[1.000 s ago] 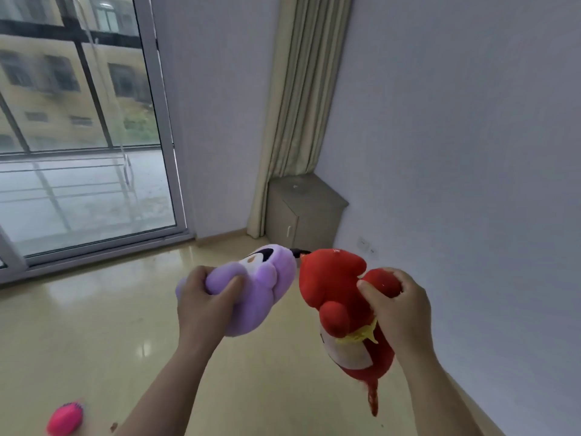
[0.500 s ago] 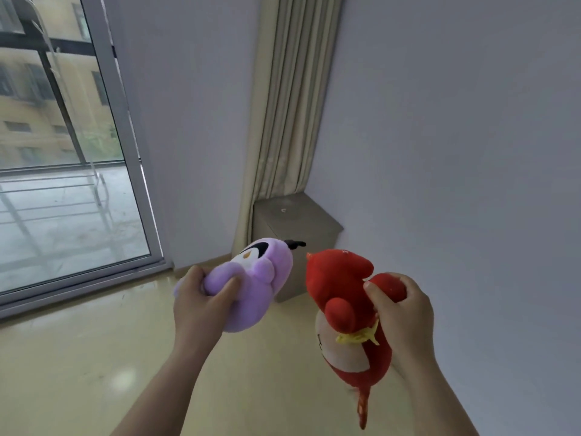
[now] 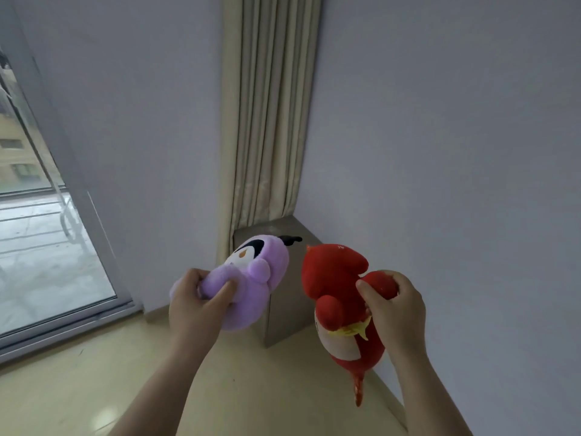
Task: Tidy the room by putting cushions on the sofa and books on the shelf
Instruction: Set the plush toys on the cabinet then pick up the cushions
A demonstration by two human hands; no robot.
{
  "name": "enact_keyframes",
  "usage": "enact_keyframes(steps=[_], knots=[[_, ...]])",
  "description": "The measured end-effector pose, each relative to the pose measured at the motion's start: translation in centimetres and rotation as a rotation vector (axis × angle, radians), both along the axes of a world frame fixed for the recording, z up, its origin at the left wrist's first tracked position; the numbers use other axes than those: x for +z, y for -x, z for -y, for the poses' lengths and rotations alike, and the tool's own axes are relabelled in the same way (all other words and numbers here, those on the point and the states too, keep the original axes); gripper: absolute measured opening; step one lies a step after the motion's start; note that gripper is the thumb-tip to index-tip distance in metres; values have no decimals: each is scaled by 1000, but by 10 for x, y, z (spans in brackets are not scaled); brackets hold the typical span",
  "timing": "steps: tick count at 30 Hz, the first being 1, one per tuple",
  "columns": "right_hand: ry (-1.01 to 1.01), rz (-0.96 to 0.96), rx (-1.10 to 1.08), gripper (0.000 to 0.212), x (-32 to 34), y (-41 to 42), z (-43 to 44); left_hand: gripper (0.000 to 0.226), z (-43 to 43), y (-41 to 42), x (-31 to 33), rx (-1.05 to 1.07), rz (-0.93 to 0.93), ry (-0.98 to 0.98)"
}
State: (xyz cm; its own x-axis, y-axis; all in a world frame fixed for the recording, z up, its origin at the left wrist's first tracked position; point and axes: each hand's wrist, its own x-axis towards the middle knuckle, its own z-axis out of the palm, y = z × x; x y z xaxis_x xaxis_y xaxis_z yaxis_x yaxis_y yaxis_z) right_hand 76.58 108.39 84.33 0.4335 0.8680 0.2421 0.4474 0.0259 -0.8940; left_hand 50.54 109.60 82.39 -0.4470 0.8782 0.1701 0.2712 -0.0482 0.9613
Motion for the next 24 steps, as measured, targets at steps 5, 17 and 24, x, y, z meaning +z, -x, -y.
enact_keyframes(steps=[5,17,24], knots=[[29,-4,6,18,-9,-15,-77,33,-79,-13,-11,2,-3,-2],[116,40,-34,21,-26,-33,-285,32,-293,-28,-29,-30,-49,18],[175,31,-27,21,-44,-45,-384,36,-395,-34,-39,-26,-83,67]])
